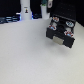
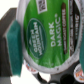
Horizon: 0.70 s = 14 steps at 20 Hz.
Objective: Open the kcup holder, insert the kcup into the holder, and close the kcup holder
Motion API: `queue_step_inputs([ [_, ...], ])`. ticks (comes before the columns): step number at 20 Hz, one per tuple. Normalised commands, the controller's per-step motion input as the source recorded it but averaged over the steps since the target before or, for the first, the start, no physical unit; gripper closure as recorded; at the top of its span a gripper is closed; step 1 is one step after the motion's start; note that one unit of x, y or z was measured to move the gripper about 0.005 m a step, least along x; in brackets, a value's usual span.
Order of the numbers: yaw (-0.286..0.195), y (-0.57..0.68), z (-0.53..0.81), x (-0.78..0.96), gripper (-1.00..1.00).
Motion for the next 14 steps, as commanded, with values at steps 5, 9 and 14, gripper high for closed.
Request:
queue_step_inputs([
  [5,0.042,0.68,0.43,0.44,1.0],
  [9,0.069,0.66,0.11,0.31,1.0],
  [14,0.101,0.64,0.01,0.2,1.0],
])
